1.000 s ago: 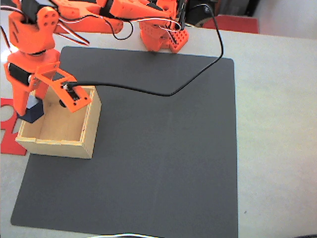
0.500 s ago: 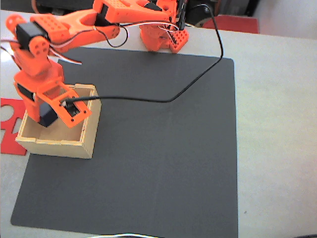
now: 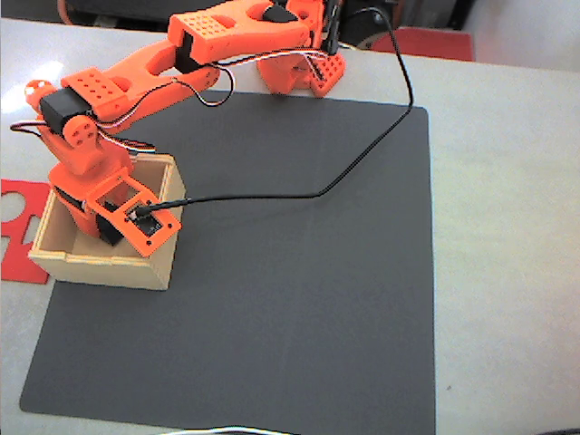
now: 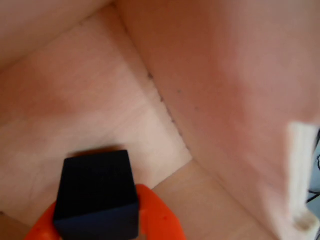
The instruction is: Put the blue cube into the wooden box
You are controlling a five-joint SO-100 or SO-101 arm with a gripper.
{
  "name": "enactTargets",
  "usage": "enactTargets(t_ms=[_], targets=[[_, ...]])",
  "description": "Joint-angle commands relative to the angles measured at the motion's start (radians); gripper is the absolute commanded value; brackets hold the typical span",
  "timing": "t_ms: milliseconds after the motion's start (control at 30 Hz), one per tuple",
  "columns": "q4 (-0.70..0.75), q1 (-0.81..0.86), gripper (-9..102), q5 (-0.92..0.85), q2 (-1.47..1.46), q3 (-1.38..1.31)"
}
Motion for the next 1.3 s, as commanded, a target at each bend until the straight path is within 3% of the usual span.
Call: enactTargets(t_ms=[0, 433, 733, 967, 1267], targets=[[0.008, -0.006, 14, 0.0, 0.012, -0.014], [0.009, -0.011, 18, -0.011, 0.055, -0.011], [0.003, -0.069, 21, -0.037, 0.422, -0.015], [-0.002, -0.152, 0, -0.035, 0.732, -0.015], [0.008, -0.445, 0, -0.051, 1.183, 0.13]])
